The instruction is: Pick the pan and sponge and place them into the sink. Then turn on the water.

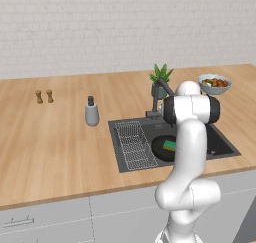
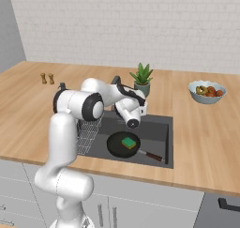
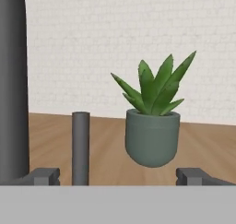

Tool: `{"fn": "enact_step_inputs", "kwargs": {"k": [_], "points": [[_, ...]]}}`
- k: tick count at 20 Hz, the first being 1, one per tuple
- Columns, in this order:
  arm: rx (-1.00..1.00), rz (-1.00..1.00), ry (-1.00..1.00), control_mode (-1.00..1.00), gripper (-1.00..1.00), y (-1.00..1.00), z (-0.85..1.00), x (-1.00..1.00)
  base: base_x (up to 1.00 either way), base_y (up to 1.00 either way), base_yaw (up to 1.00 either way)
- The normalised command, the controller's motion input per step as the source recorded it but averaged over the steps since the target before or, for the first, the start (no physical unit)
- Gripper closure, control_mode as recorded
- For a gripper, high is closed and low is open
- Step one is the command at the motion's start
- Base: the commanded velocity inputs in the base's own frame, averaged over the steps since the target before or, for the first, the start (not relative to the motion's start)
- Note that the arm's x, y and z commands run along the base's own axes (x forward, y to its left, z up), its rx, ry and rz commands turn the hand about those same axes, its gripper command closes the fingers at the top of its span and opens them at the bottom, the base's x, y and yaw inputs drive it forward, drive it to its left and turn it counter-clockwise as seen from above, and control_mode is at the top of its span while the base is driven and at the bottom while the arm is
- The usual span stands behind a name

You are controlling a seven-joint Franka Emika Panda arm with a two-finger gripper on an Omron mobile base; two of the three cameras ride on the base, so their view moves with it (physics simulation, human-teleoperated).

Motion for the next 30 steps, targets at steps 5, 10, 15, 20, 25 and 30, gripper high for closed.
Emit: {"fn": "enact_step_inputs", "kwargs": {"k": [5, 10, 15, 20, 25, 30], "points": [[0.0, 0.0, 0.0, -1.0, -1.0, 0.0, 0.0, 0.13, 0.0, 0.0, 0.0], [0.0, 0.0, 0.0, -1.0, -1.0, 0.0, 0.0, 0.16, 0.0, 0.0, 0.0], [0.0, 0.0, 0.0, -1.0, -1.0, 0.0, 0.0, 0.11, 0.0, 0.0, 0.0], [0.0, 0.0, 0.0, -1.0, -1.0, -0.11, 0.0, 0.0, 0.0, 0.0, 0.0], [0.0, -0.03, 0.0, -1.0, -1.0, -0.49, 0.0, -0.1, 0.0, 0.0, 0.0], [0.0, -0.05, 0.0, -1.0, -1.0, -0.73, 0.0, -0.19, 0.0, 0.0, 0.0]]}}
